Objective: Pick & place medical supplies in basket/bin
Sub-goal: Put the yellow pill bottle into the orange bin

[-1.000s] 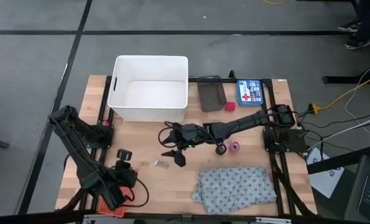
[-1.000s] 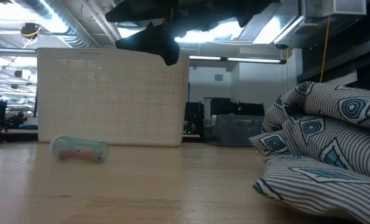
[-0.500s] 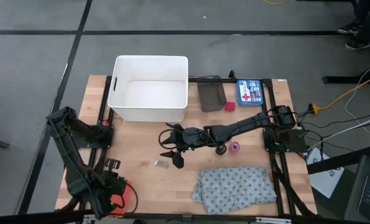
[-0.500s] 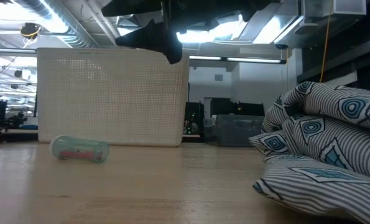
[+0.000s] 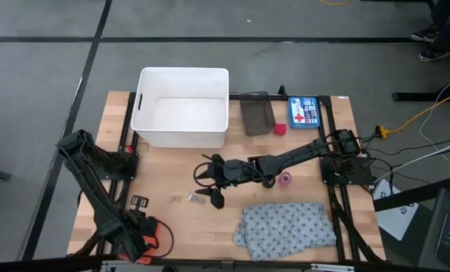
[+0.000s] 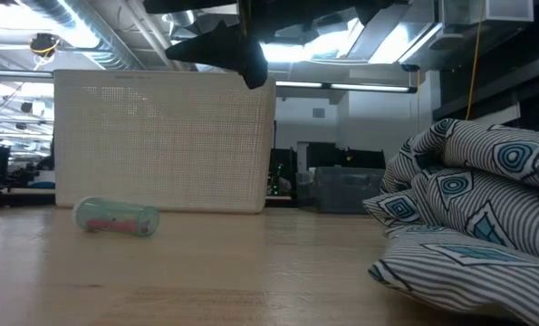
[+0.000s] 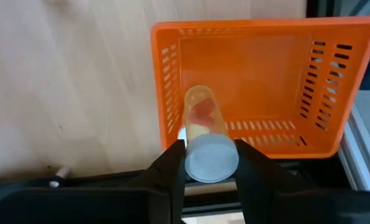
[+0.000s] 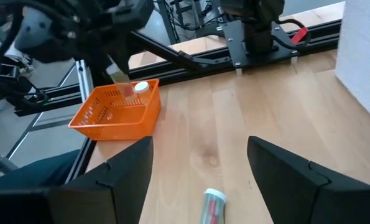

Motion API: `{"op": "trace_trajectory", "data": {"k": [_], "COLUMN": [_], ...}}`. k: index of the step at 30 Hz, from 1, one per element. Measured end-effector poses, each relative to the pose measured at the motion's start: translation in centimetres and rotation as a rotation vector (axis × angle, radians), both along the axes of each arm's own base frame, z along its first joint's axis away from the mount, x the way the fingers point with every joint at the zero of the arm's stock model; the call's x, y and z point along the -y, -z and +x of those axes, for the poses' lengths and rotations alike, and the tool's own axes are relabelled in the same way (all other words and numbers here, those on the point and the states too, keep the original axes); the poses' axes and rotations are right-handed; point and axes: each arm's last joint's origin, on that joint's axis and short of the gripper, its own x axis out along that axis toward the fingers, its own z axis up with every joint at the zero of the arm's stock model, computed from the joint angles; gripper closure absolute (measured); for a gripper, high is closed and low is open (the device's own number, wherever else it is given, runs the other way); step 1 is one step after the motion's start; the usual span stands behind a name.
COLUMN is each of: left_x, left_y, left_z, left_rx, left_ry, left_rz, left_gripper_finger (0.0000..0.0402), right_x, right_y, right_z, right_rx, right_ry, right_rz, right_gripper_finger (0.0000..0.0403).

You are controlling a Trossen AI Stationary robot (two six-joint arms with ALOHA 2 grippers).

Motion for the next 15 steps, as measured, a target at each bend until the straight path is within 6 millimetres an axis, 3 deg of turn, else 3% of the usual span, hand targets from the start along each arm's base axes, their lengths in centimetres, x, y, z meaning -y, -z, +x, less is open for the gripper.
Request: {"op": "trace_trajectory", "data": {"k": [15], "left_x": [-0.6], "left_y": [0.5], "left_z": [2.0], "left_rx": [0.043], "left_ry": [-0.025], "left_rz": [-0.047], "left_gripper_finger": [0.0304], "right_x": [-0.1], "right_y": [0.0], "right_z": [0.0], "right_rx": [-0.001], "right_ry": [0.002], "right_rz": [0.0], "right_gripper_finger": [0.014]}}
